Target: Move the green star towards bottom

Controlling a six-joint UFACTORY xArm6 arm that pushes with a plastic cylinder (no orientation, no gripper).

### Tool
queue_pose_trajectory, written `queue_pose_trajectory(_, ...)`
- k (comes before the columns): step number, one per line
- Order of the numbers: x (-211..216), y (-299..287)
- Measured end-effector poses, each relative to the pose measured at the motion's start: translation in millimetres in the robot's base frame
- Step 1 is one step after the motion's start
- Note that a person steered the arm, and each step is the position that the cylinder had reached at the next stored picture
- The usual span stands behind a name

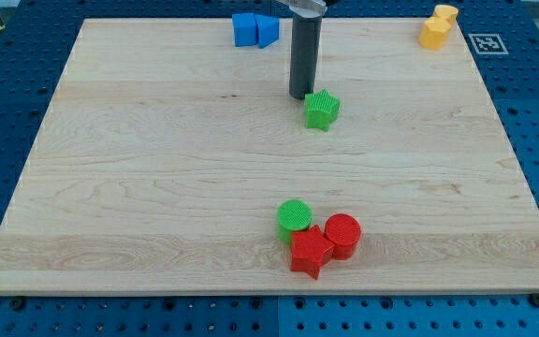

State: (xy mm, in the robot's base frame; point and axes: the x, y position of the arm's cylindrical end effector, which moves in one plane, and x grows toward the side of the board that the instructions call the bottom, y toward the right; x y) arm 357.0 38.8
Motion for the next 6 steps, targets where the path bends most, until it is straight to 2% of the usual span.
queue_pose_trajectory(6,44,32)
